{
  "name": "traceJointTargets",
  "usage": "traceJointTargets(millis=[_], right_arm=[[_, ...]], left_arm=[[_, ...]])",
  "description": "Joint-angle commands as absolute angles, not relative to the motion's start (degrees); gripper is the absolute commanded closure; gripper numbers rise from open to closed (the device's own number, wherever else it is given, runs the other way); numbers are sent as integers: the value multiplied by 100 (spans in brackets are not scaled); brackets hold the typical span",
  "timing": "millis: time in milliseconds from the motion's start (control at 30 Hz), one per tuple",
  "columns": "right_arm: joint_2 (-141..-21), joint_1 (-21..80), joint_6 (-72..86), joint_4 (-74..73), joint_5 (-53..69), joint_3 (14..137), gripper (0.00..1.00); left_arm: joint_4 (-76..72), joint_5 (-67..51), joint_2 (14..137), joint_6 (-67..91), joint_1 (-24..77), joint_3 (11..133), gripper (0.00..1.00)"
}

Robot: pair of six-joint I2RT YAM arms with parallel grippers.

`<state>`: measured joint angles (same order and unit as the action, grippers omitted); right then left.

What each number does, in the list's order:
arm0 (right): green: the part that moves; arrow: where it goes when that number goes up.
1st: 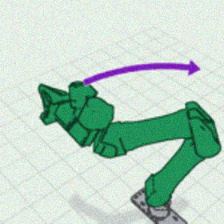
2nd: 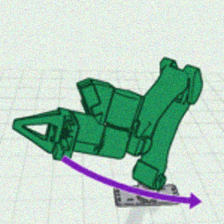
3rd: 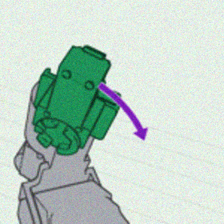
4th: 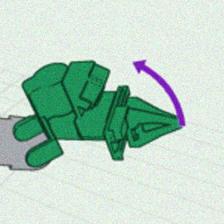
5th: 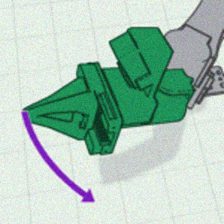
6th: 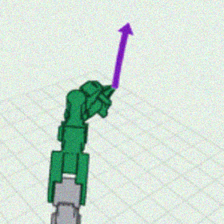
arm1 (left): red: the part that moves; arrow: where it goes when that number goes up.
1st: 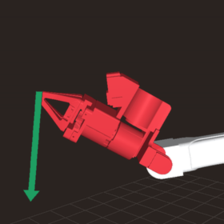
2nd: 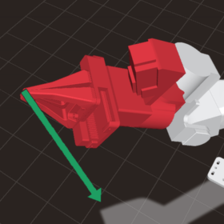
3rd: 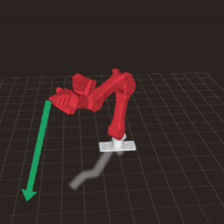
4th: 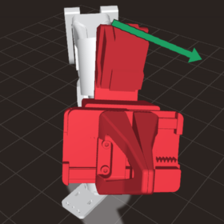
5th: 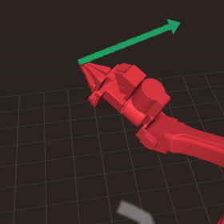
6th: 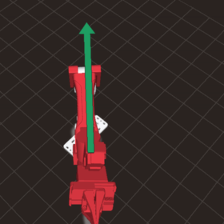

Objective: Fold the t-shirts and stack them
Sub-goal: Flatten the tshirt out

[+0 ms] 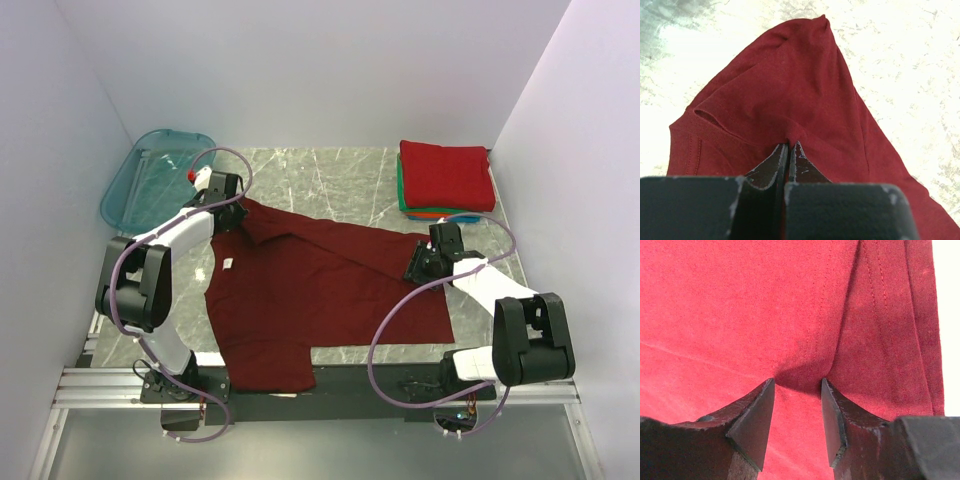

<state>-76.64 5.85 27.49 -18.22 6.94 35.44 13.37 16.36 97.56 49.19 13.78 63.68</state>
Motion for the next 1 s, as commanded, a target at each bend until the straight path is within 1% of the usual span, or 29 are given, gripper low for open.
traceJointTargets(millis=[0,200,267,300,367,467,500,533,567,833,967], right_arm=[[-7655,571,2786,-1678,703,3735,51],[-7603,571,2812,-1758,677,3560,51],[-7567,563,2804,-1758,677,3525,55],[-7559,563,2795,-1740,703,3507,60],[-7567,563,2804,-1731,721,3472,64],[-7603,571,2839,-1670,791,3437,74],[-7611,580,2856,-1653,791,3437,86],[-7568,563,2865,-1644,748,3437,94],[-7541,563,2857,-1644,747,3445,99],[-7084,563,2777,-1925,624,3937,100],[-7136,554,2751,-2030,484,4429,100]], left_arm=[[1266,1644,9580,4816,1354,6504,99],[1257,1600,9624,4825,1354,6521,99],[1248,1573,9633,4825,1354,6521,99],[1248,1556,9633,4825,1362,6521,99],[1257,1547,9650,4808,1354,6530,99],[1274,1547,9668,4825,1354,6548,100],[1266,1547,9659,4816,1354,6548,100],[1257,1538,9668,4808,1354,6557,99],[1266,1547,9659,4799,1354,6574,99],[1257,1538,9694,4694,1354,6767,99],[1266,1494,9808,4553,1354,7170,99]])
